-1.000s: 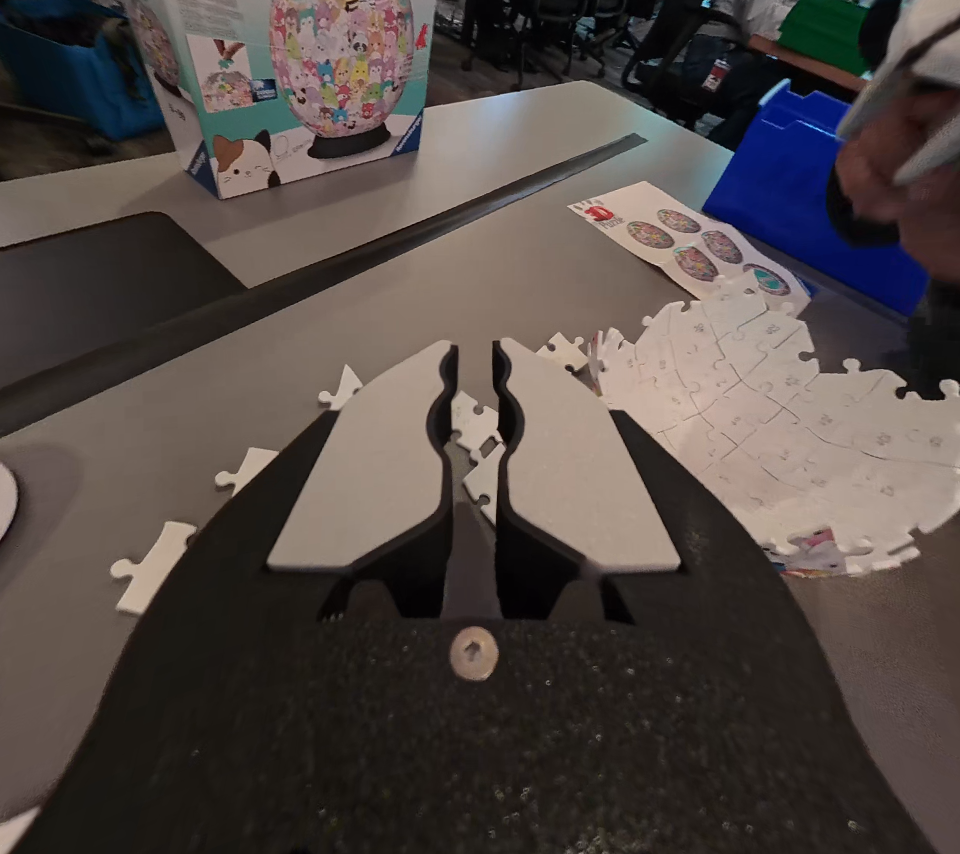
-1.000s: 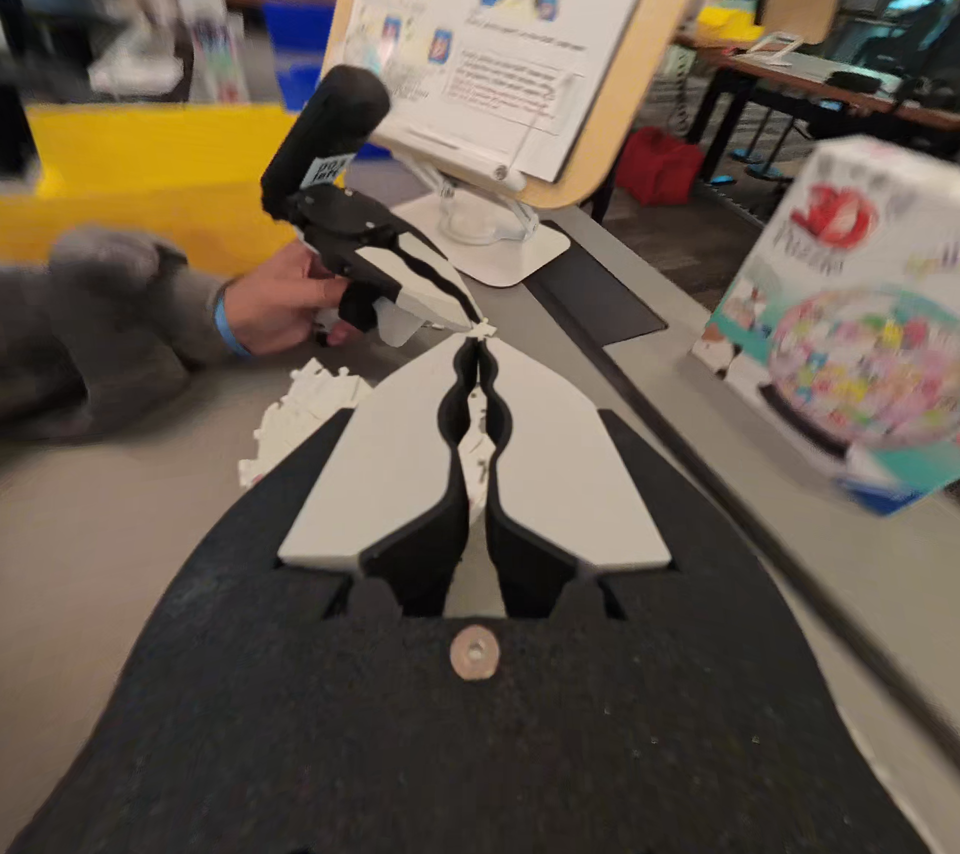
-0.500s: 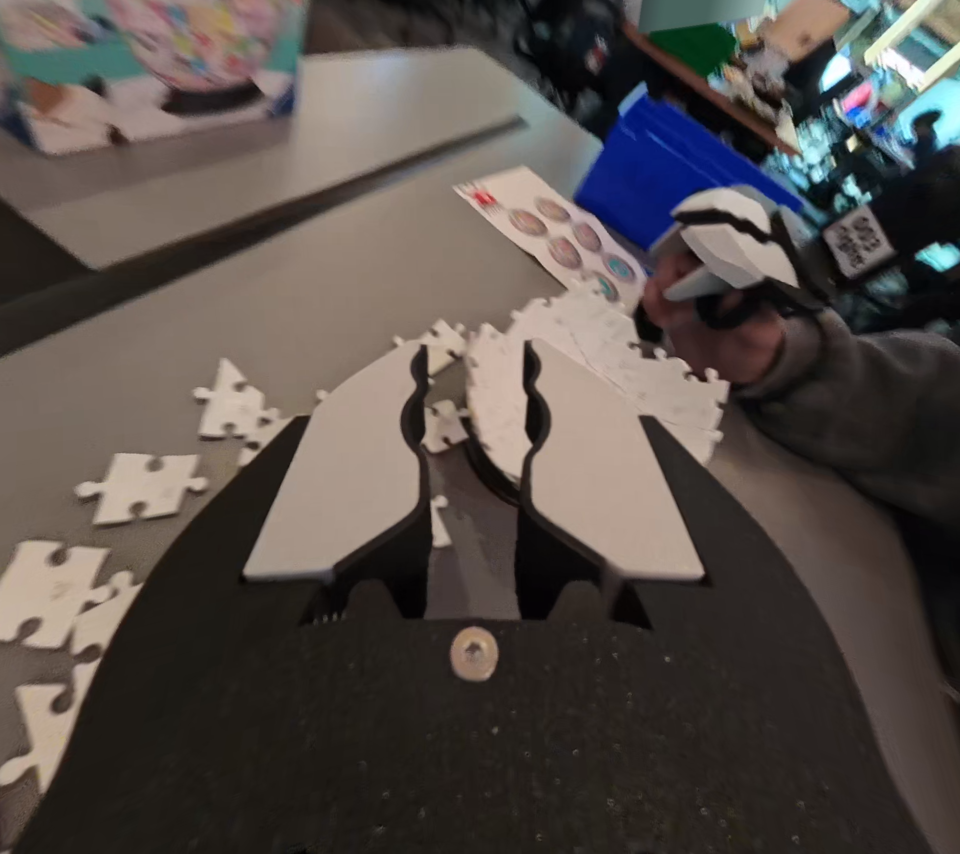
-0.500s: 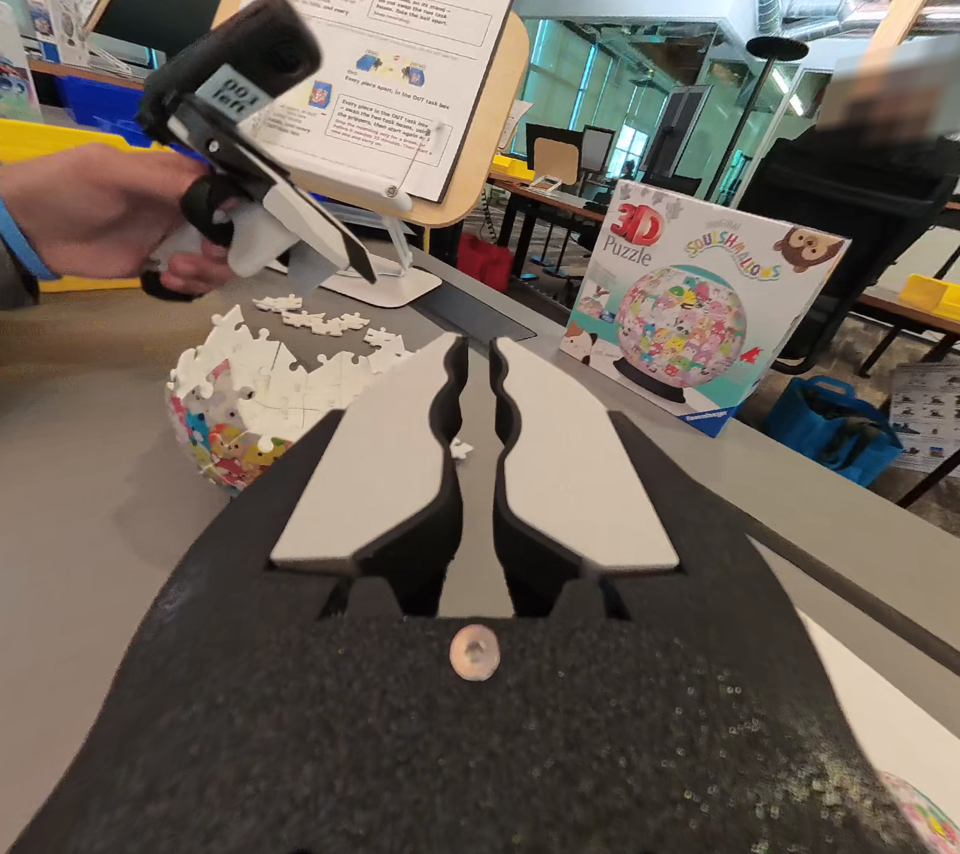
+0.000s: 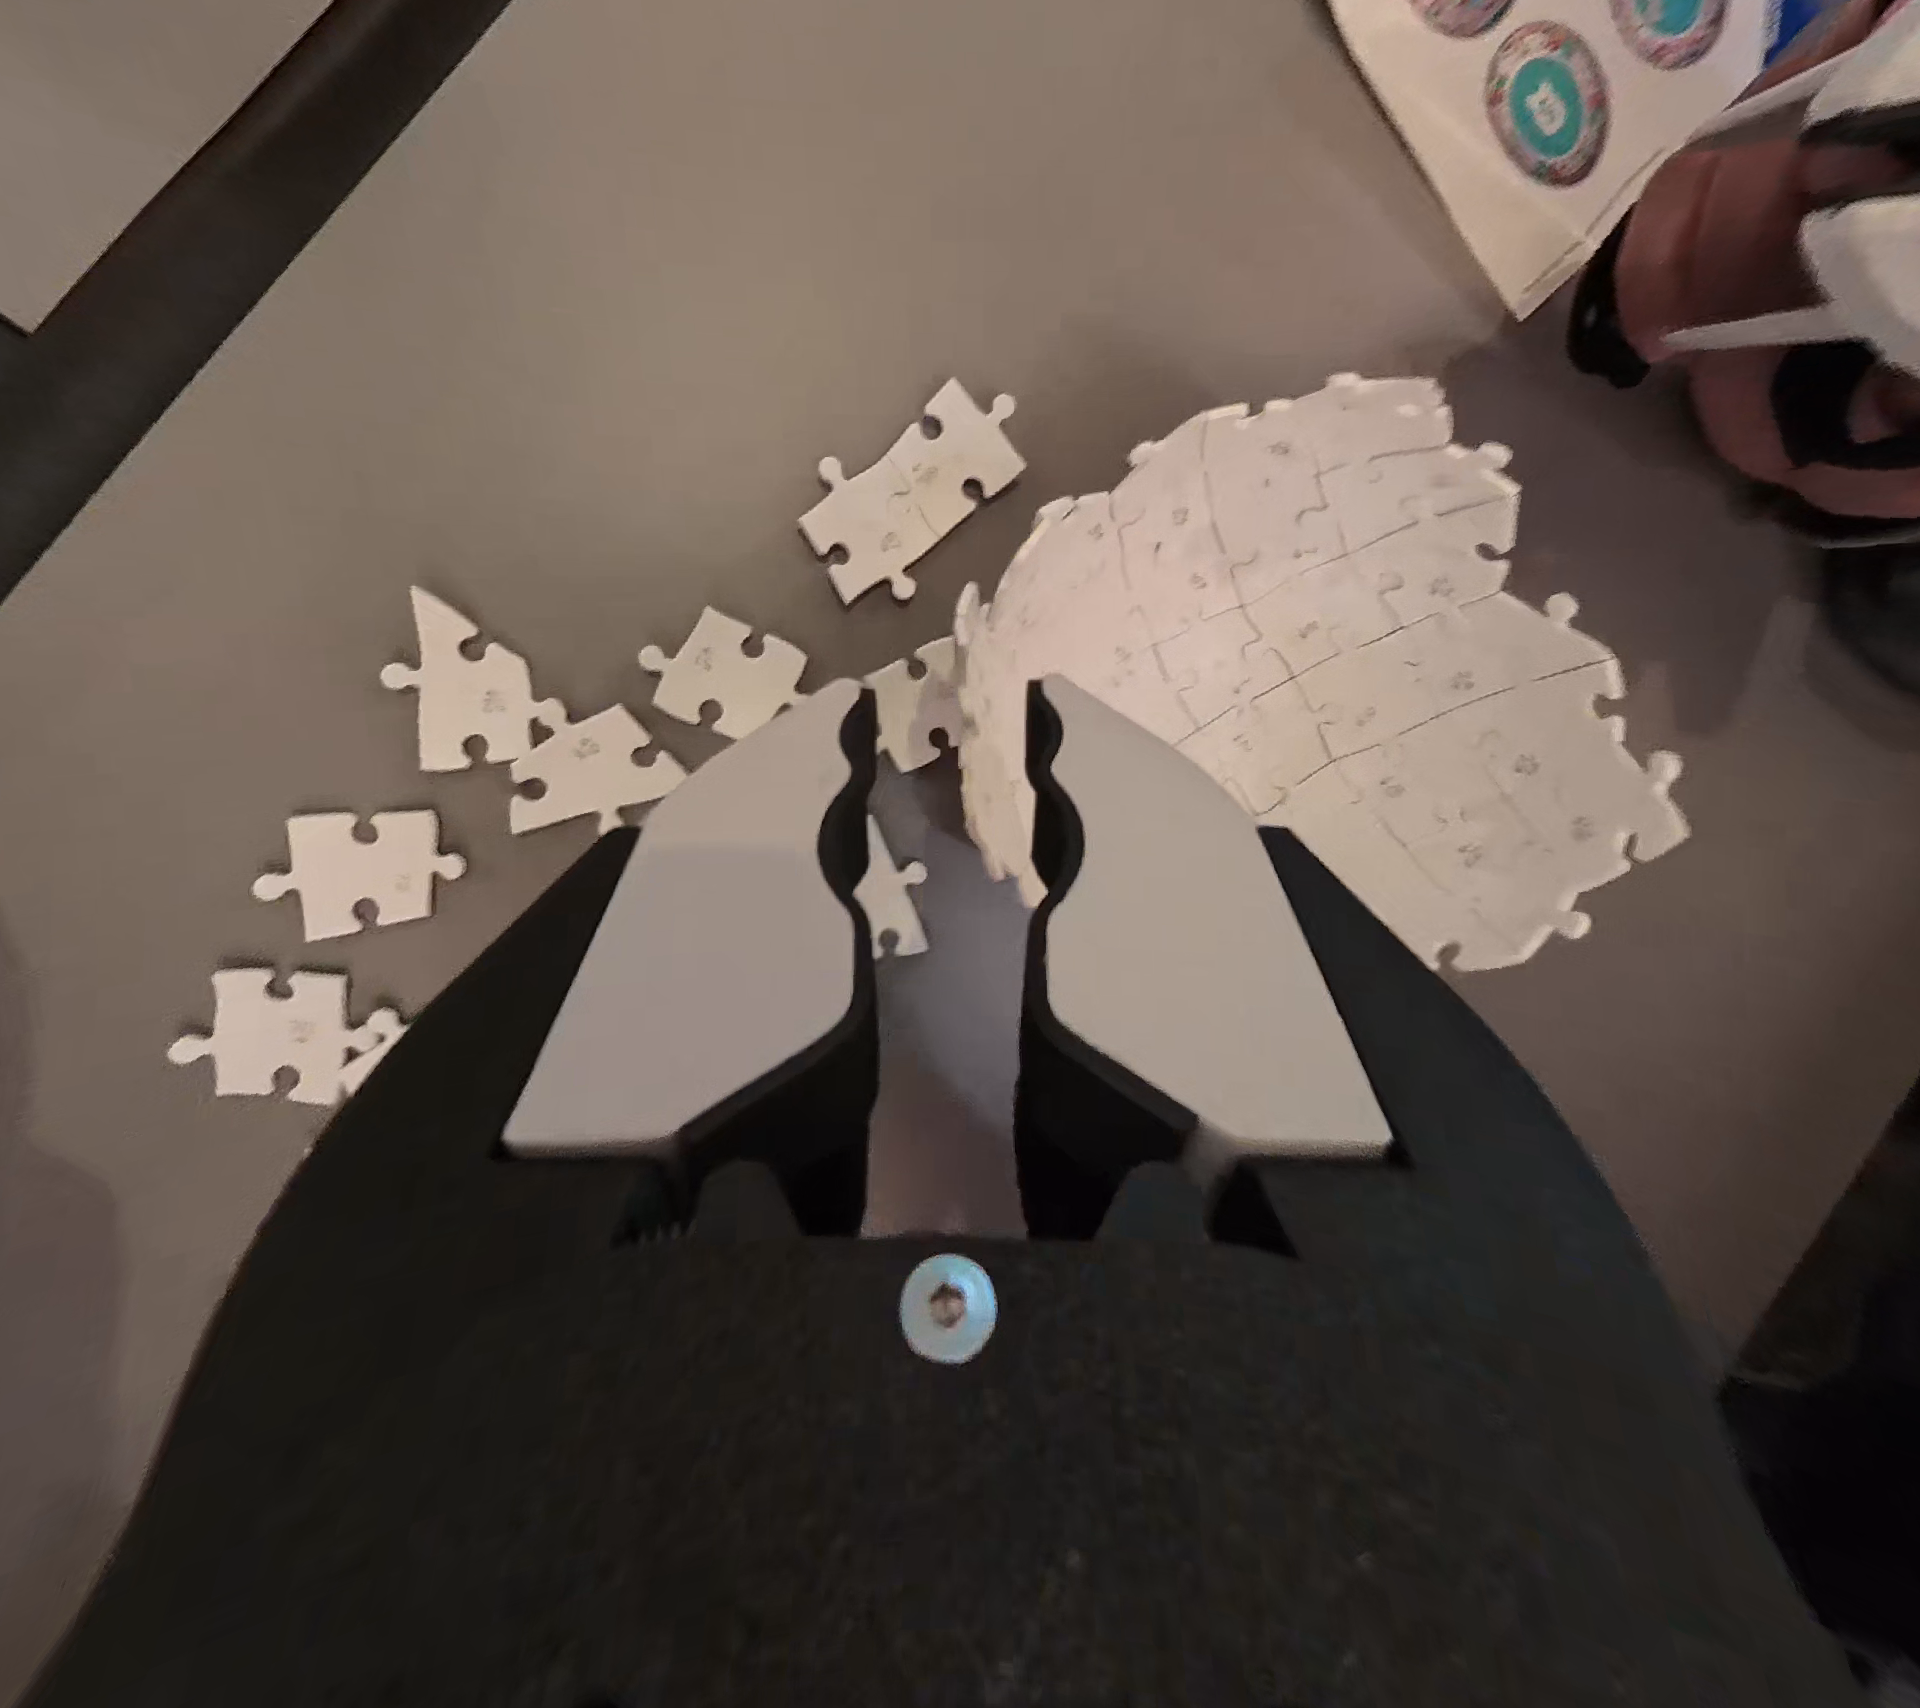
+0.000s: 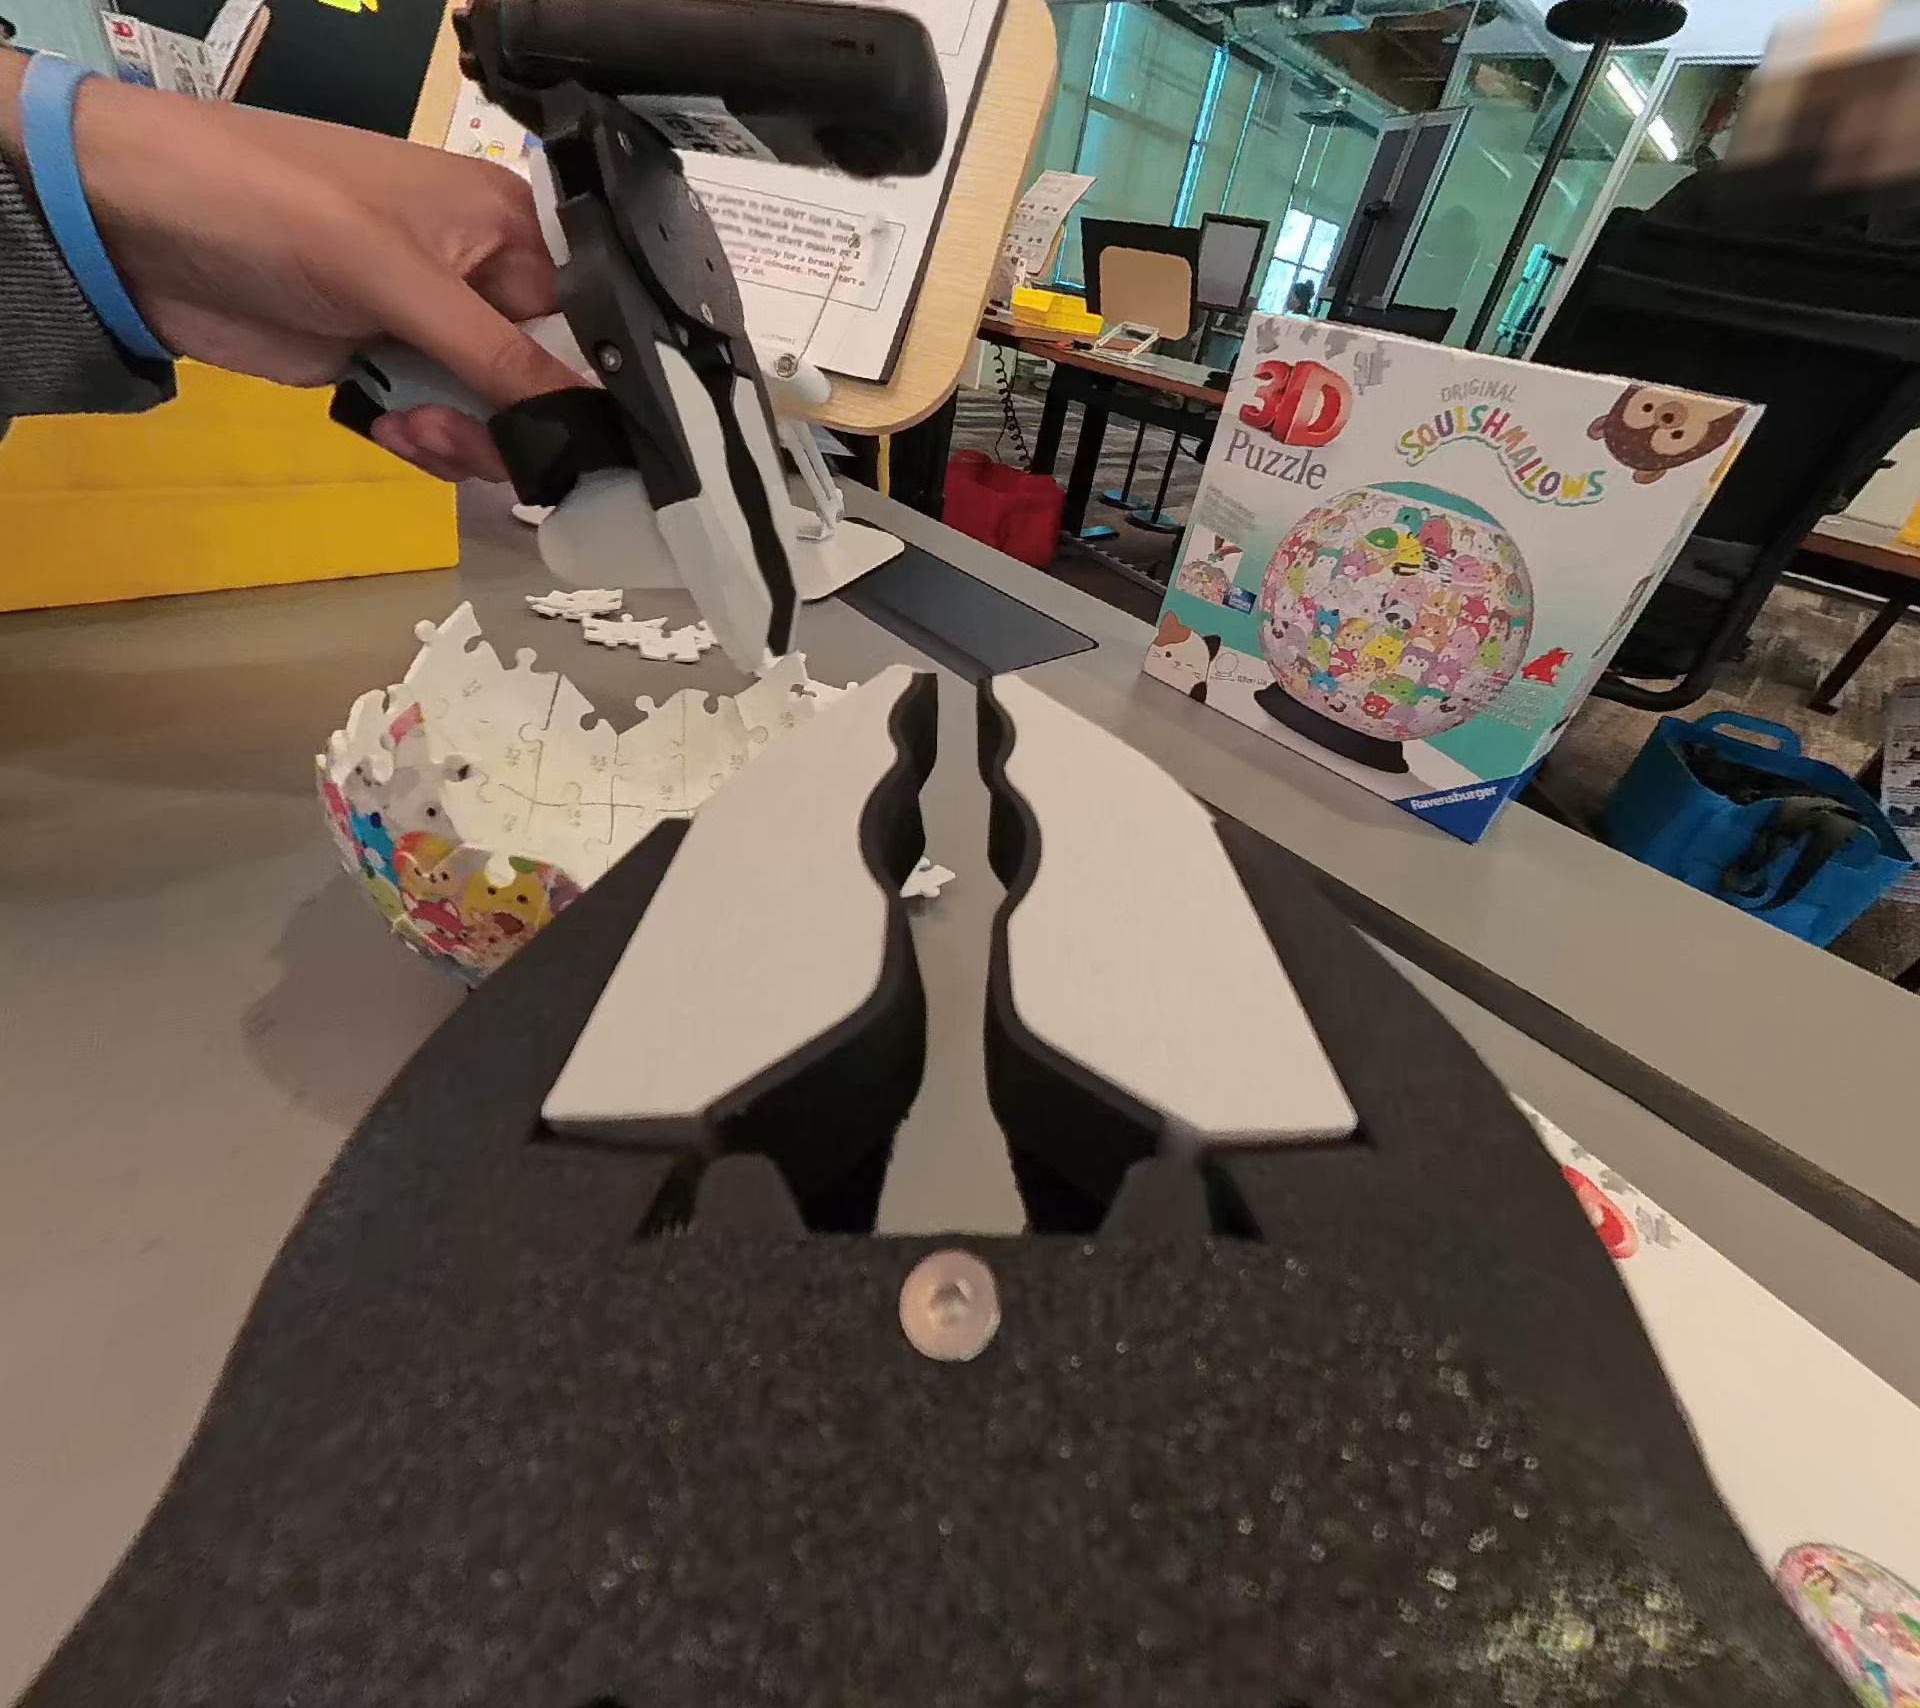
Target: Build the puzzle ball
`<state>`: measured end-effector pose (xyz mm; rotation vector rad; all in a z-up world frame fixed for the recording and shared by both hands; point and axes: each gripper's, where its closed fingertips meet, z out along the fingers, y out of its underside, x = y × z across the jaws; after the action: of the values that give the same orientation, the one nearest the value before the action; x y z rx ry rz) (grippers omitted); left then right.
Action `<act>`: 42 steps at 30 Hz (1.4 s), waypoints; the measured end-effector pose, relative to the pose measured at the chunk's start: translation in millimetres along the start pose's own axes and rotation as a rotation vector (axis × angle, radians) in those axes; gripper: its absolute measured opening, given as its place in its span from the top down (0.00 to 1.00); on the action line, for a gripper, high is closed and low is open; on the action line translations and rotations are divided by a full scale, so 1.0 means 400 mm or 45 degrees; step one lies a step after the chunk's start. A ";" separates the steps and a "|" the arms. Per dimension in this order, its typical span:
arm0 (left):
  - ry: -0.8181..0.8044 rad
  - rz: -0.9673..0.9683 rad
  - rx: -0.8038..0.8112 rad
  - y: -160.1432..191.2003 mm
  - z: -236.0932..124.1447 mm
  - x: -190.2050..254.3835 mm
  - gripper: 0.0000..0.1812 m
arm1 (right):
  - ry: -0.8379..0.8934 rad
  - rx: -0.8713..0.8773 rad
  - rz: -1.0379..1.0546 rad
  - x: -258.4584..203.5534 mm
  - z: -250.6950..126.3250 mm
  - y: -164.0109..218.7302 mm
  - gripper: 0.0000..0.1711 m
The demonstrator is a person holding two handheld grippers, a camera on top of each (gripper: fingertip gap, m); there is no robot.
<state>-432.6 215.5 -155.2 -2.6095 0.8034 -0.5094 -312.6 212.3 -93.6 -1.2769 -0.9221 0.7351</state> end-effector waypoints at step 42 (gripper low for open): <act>-0.063 0.363 -0.125 0.017 0.039 0.015 0.98 | -0.101 -0.079 0.047 -0.032 0.021 0.035 0.96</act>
<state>-424.3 210.3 -170.5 -2.5231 1.1865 -0.3299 -325.2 207.4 -109.1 -1.3297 -0.9941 0.7961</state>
